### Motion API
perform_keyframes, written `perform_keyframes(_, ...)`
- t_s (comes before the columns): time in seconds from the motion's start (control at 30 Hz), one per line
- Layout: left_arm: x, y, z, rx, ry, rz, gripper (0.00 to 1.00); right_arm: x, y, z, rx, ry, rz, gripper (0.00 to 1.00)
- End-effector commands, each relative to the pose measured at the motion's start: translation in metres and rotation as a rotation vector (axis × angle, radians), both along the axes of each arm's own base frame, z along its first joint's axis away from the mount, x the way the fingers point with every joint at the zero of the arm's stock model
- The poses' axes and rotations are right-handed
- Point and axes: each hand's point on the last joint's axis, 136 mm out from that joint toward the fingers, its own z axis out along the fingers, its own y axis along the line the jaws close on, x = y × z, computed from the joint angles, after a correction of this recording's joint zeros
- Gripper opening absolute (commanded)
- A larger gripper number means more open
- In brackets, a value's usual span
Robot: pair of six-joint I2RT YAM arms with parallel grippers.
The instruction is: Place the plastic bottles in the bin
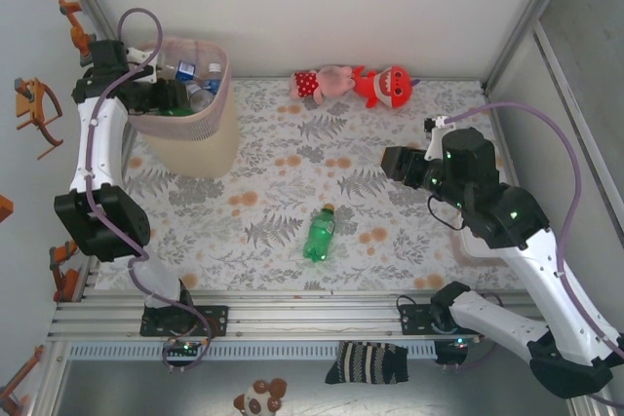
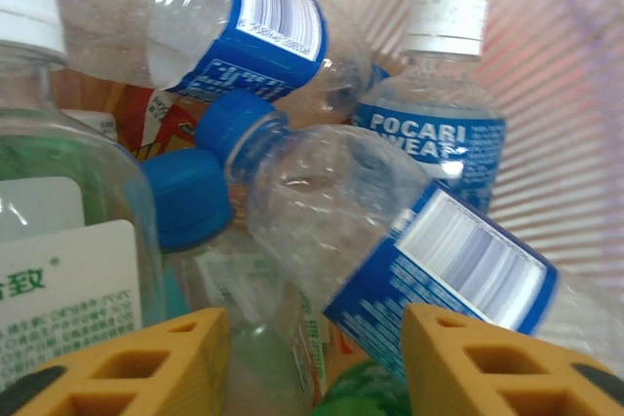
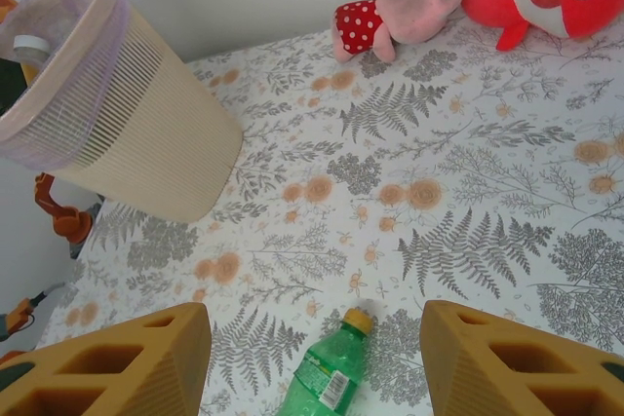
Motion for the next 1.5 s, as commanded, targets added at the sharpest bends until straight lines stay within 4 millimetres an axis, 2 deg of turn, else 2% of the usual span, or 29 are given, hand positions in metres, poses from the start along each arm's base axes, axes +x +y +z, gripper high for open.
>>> perform_keyframes(0.0, -0.016, -0.010, 0.041, -0.022, -0.085, -0.023, 0.60, 0.000, 0.002, 0.003, 0.016, -0.012, 0.004, 0.58)
perform_keyframes(0.17, -0.032, -0.009, 0.077, 0.001, -0.163, -0.013, 0.63, 0.000, 0.003, 0.000, 0.018, -0.007, 0.005, 0.58)
perform_keyframes(0.23, -0.038, -0.011, 0.084, -0.005, -0.175, -0.021, 0.60, 0.001, 0.003, -0.001, 0.019, -0.006, 0.004, 0.58)
perform_keyframes(0.3, -0.043, -0.014, 0.083, -0.007, -0.163, -0.026, 0.52, 0.002, 0.003, -0.001, 0.020, -0.005, 0.003, 0.58)
perform_keyframes(0.37, -0.046, -0.013, 0.075, -0.006, -0.135, -0.026, 0.43, 0.002, 0.004, -0.001, 0.018, -0.005, 0.005, 0.58)
perform_keyframes(0.5, -0.045, -0.015, 0.049, -0.016, -0.063, -0.043, 0.36, 0.003, 0.006, -0.003, 0.015, 0.002, 0.010, 0.58)
perform_keyframes(0.7, -0.039, -0.015, -0.001, -0.034, 0.091, -0.047, 0.30, 0.002, 0.004, -0.003, 0.014, 0.001, 0.004, 0.58)
perform_keyframes(0.83, -0.035, -0.016, -0.008, -0.043, 0.114, -0.050, 0.30, 0.001, 0.002, -0.002, 0.011, -0.001, 0.001, 0.58)
perform_keyframes(0.97, -0.034, -0.018, 0.008, -0.048, 0.076, -0.055, 0.30, 0.001, 0.002, -0.001, 0.011, -0.001, -0.001, 0.58)
perform_keyframes(1.17, -0.042, -0.025, 0.052, -0.055, -0.034, -0.066, 0.33, 0.002, 0.003, -0.003, 0.010, 0.004, 0.000, 0.58)
perform_keyframes(1.33, -0.060, -0.047, 0.083, -0.055, -0.108, -0.108, 0.35, 0.003, 0.003, -0.006, 0.008, 0.009, -0.002, 0.58)
perform_keyframes(1.47, -0.077, -0.073, 0.097, -0.050, -0.145, -0.150, 0.36, 0.003, 0.002, -0.008, -0.003, 0.011, -0.005, 0.58)
